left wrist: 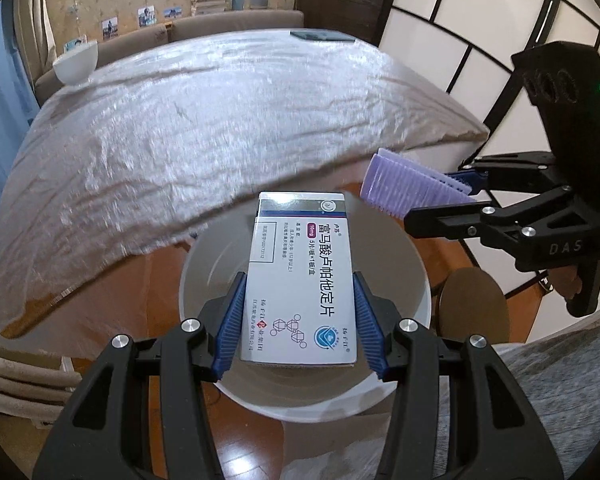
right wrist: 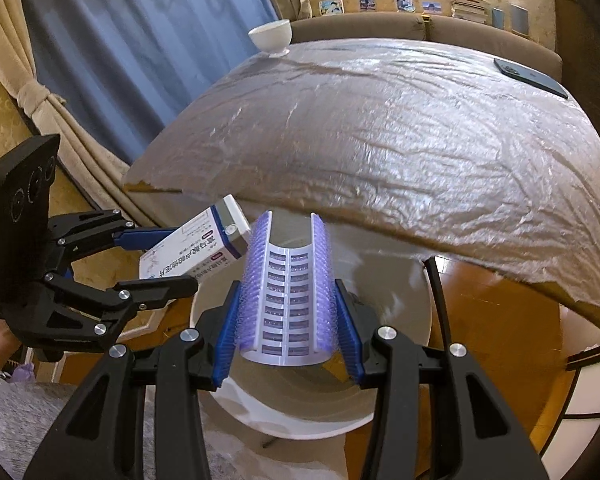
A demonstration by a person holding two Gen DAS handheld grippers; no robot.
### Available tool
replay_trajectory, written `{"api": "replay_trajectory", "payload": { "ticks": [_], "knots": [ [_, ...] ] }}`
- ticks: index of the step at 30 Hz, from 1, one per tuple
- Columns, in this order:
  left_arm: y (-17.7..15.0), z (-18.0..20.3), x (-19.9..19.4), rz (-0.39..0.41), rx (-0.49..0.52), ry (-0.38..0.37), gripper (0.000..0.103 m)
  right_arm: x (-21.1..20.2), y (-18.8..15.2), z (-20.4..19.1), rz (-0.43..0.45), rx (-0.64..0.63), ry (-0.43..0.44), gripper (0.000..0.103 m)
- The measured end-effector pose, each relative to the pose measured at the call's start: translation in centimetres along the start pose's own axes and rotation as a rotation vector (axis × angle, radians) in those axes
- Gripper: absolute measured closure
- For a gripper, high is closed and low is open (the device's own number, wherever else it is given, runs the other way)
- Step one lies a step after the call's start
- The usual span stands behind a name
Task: Collect trash
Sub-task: 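Carry the white medicine box and purple roller over the white trash bin with both tools, then open both tools to drop the medicine box and roller into the bin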
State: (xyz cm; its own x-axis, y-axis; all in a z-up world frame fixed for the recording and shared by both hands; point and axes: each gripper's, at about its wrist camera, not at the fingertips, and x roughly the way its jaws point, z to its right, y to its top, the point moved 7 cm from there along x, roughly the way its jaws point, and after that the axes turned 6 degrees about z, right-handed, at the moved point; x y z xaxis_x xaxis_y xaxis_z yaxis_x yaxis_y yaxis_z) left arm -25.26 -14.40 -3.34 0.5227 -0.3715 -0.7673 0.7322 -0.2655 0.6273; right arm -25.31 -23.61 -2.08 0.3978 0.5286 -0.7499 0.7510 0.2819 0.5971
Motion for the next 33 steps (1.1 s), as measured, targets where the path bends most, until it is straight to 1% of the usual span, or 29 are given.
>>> {"api": "replay_trajectory", "payload": {
  "ticks": [4,10,20,26,33],
  "knots": [
    [-1.4,-0.3,1.3,-0.048,-0.006,0.018,0.051,0.8,-1.3,-0.1,-0.030,-0.022,-0.012,0.060],
    [-2.9,-0.6,3.4,-0.109,-0.016,0.057,0.051,2.5,-2.8,0.6,-0.071,-0.020,-0.019,0.060],
    [-4.7,-1.8,7.2,-0.200,-0.056,0.104,0.051,6.1,-4.4,2.0,-0.129,-0.006,-0.046,0.060],
    [-4.5,-1.8,8.8,-0.233,-0.057,0.121,0.051,8.1,-4.9,2.5,-0.157,0.004,-0.063,0.060],
    [-4.8,-1.8,10.2,-0.266,-0.050,0.136,0.051,9.5,-5.3,4.0,-0.174,0.024,-0.078,0.060]
  ]
}}
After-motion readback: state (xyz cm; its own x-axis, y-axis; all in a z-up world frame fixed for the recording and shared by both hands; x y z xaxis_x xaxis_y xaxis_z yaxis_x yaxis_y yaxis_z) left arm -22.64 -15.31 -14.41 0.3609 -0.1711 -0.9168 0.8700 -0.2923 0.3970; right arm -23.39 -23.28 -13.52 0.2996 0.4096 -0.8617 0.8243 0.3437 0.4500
